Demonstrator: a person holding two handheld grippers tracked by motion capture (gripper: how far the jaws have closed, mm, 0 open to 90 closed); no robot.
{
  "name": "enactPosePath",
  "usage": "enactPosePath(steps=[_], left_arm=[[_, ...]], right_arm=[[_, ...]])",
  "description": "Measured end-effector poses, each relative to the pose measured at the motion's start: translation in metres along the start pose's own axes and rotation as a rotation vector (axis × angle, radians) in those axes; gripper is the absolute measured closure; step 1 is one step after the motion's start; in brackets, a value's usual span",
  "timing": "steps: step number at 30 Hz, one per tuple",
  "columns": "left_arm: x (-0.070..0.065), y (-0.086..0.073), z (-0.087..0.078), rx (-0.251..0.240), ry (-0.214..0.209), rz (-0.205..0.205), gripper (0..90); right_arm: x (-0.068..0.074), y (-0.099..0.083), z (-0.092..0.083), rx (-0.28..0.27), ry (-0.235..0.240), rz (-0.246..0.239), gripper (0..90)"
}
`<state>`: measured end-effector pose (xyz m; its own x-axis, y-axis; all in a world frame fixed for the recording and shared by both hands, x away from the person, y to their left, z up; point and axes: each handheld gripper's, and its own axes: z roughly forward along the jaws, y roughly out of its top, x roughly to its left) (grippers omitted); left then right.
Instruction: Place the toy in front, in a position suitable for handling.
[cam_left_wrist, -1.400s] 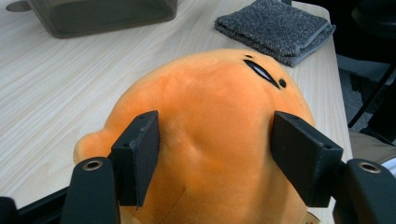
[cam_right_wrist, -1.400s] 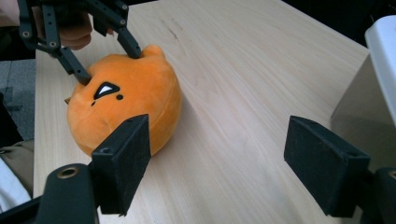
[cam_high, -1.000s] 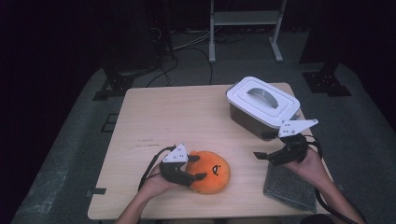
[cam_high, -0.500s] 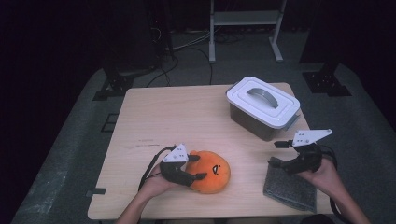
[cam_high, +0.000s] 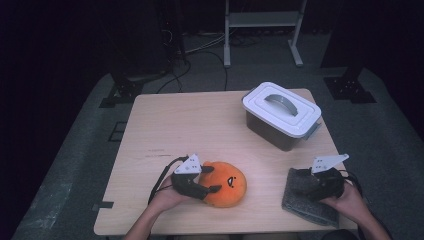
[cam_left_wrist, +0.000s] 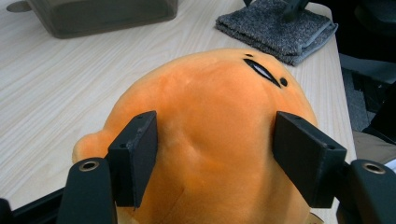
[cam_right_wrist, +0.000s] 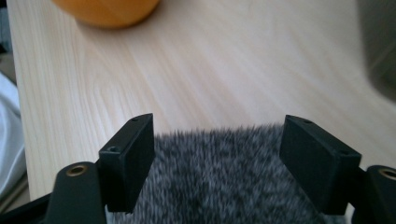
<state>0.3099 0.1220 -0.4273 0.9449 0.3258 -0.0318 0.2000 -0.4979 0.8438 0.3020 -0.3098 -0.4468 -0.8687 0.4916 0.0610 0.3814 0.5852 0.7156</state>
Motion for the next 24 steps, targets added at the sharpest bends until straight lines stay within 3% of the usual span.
enactPosePath(steps=[12, 18, 24], left_arm=[[0.0, -0.001, 0.0, 0.001, -0.003, 0.001, 30.1], [-0.001, -0.001, 0.0, 0.003, -0.002, 0.005, 29.3], [-0.002, 0.0, 0.0, 0.006, 0.0, 0.009, 28.6]], right_arm=[[0.0, -0.018, 0.015, 0.051, 0.003, -0.011, 33.4], [0.003, -0.018, 0.018, 0.079, -0.021, -0.057, 34.8], [0.004, -0.02, 0.018, 0.065, -0.025, -0.055, 36.3]])
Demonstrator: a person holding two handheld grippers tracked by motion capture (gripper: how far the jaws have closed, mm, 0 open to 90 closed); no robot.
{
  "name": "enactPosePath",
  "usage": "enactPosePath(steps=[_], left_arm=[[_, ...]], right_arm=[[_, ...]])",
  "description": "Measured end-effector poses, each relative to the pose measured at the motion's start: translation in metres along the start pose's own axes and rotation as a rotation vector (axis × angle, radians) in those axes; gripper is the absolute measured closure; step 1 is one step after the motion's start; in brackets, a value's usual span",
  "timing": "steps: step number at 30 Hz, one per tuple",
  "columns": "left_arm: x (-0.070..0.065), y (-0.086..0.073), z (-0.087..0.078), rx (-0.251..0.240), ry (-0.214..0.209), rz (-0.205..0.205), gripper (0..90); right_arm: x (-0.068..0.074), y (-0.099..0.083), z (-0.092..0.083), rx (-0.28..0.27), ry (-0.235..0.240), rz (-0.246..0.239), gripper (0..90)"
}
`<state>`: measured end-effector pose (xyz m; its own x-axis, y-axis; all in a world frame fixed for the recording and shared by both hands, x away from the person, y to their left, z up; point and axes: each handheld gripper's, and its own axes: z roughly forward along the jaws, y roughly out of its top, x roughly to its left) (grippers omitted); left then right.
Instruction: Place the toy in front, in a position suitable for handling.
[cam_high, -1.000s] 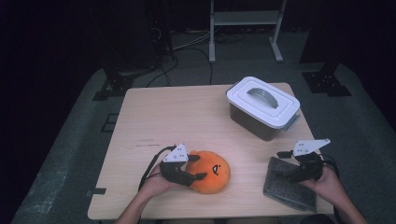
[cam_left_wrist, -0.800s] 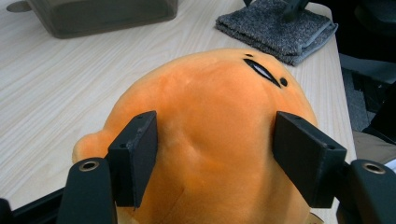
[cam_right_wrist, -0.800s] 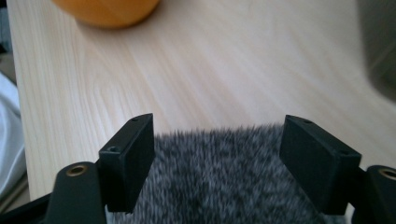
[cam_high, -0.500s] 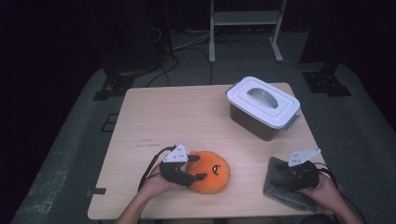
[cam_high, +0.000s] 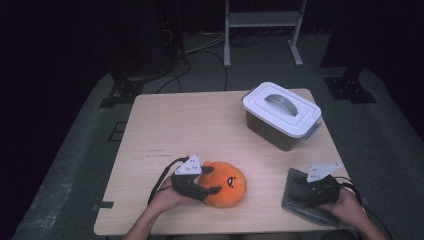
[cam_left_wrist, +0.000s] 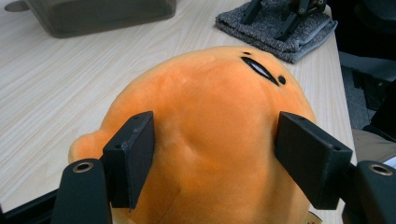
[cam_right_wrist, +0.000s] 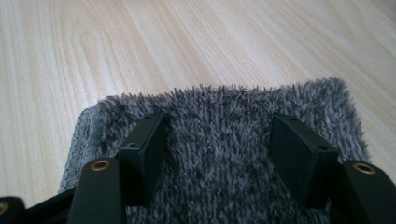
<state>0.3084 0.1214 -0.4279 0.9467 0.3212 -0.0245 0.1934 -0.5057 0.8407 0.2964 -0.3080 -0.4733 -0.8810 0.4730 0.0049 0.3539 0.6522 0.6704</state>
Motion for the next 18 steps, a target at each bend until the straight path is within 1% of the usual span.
enactPosePath(steps=[5, 7, 12, 16, 18], left_arm=[[0.0001, 0.0001, 0.0, 0.002, -0.001, 0.001, 28.5], [0.0001, 0.0, 0.0001, 0.001, -0.001, 0.0, 28.5], [-0.0004, 0.0, 0.0003, 0.003, 0.0, -0.001, 27.9], [-0.0005, -0.0001, 0.0004, 0.001, 0.0, -0.004, 27.9], [-0.0004, -0.0003, 0.0005, 0.0, -0.001, -0.006, 27.9]], right_arm=[[0.0, -0.0009, -0.0001, -0.004, 0.003, -0.001, 38.4], [0.0002, -0.0012, -0.0002, -0.007, 0.001, 0.0, 41.4], [0.0, -0.0009, -0.0012, -0.009, 0.009, -0.01, 54.2], [0.0, 0.002, -0.0013, 0.004, 0.019, -0.016, 69.0], [-0.0009, 0.004, -0.0011, 0.015, 0.019, -0.008, 74.7]])
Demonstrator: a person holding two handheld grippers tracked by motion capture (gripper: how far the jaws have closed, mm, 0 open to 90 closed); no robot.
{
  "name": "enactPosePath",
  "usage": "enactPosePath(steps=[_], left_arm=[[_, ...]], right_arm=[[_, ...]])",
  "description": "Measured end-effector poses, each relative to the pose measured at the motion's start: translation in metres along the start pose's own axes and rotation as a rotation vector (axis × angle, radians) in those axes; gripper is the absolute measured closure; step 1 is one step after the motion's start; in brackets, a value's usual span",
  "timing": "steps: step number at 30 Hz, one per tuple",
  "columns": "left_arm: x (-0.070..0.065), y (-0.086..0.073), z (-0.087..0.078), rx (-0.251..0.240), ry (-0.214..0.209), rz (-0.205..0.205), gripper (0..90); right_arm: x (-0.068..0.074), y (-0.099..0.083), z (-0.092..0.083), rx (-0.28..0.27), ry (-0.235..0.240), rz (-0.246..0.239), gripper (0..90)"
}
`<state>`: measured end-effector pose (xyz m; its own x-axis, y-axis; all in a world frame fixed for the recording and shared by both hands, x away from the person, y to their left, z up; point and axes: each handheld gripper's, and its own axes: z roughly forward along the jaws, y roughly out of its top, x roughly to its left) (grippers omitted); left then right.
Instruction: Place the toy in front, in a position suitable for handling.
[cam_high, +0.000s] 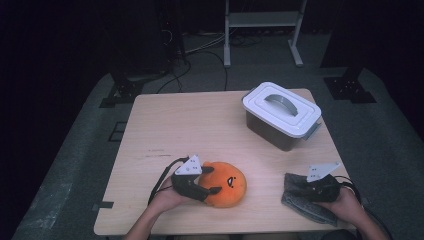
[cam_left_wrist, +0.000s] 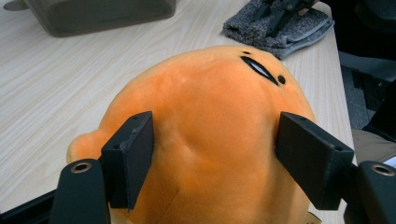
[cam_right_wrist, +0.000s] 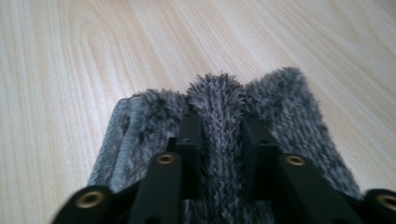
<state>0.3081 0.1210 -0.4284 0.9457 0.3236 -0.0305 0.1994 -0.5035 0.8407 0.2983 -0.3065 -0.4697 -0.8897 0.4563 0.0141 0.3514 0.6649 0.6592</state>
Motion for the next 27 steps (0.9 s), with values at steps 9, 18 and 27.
enactPosePath(steps=[9, 18, 27], left_arm=[[0.002, -0.001, 0.001, -0.006, -0.009, -0.017, 28.3], [0.002, -0.001, 0.001, -0.005, -0.009, -0.015, 28.2], [0.003, -0.001, 0.001, -0.004, -0.01, -0.013, 28.2]], right_arm=[[-0.005, 0.011, -0.01, -0.088, 0.051, 0.042, 79.4], [0.014, 0.071, -0.032, -0.312, 0.141, -0.052, 79.2], [0.046, 0.126, -0.002, -0.389, 0.272, -0.173, 78.8]])
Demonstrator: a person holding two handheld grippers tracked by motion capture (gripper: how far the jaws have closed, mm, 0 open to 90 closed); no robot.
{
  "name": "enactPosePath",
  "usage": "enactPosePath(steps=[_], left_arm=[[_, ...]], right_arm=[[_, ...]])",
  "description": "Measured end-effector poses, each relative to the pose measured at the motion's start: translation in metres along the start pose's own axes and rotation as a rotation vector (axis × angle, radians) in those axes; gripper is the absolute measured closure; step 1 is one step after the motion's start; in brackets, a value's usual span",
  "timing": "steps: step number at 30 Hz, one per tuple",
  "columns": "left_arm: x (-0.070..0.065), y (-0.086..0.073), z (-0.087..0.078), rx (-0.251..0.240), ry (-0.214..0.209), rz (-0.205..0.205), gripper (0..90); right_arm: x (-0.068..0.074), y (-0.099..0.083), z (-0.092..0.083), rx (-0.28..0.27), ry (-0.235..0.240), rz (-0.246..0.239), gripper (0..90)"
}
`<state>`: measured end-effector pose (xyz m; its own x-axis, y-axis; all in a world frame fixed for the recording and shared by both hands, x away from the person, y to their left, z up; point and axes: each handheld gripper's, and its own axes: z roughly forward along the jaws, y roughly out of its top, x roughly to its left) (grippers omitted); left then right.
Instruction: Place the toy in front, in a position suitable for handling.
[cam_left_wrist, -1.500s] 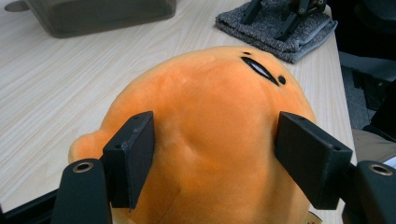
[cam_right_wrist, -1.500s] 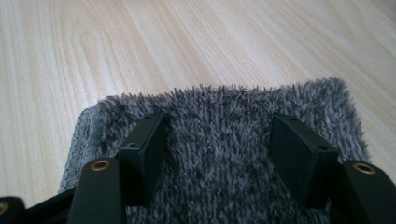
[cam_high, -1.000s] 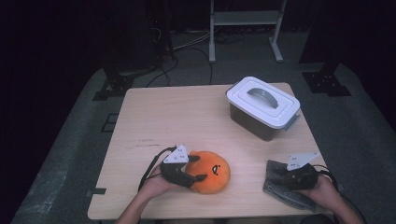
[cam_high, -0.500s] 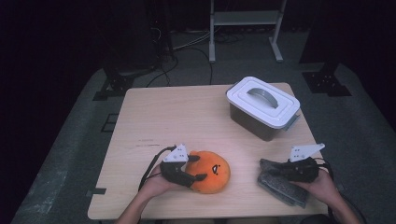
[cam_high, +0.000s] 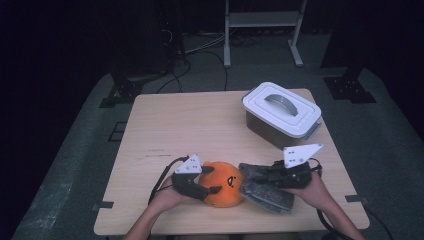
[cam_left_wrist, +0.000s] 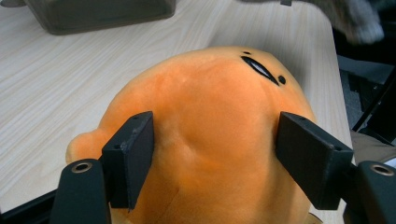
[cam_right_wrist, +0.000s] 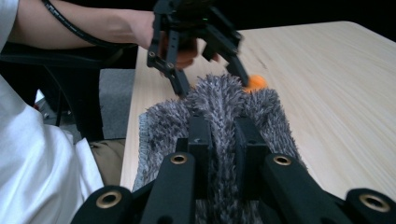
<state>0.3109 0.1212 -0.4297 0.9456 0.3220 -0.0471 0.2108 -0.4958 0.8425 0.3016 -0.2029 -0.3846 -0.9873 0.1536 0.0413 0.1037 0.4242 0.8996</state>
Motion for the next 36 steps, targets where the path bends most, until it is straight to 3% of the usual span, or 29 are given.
enactPosePath(steps=[4, 9, 22, 29, 31, 33, 36], left_arm=[[0.0, 0.0, 0.0, -0.001, 0.003, 0.0, 28.2], [0.0, -0.001, 0.001, 0.001, 0.004, -0.004, 28.3], [-0.001, 0.001, 0.003, 0.002, 0.005, -0.005, 28.3], [-0.002, 0.001, 0.003, 0.004, 0.006, -0.003, 28.3], [-0.002, 0.001, 0.003, 0.004, 0.005, -0.005, 28.3], [-0.002, 0.0, 0.003, 0.005, 0.007, -0.003, 28.2], [-0.002, 0.0, 0.002, 0.004, 0.003, -0.005, 28.2]], right_arm=[[-0.001, 0.004, 0.029, 0.007, 0.018, -0.017, 78.7], [-0.002, -0.003, 0.054, 0.087, 0.007, -0.055, 78.2], [-0.002, -0.029, 0.032, 0.108, -0.057, -0.005, 78.0], [-0.002, -0.01, 0.031, 0.026, -0.059, -0.018, 77.4], [-0.003, -0.006, 0.037, 0.042, -0.058, -0.033, 74.4], [-0.004, -0.006, 0.049, 0.104, -0.043, -0.044, 67.8], [-0.002, -0.006, 0.052, 0.092, -0.035, -0.036, 56.5]])
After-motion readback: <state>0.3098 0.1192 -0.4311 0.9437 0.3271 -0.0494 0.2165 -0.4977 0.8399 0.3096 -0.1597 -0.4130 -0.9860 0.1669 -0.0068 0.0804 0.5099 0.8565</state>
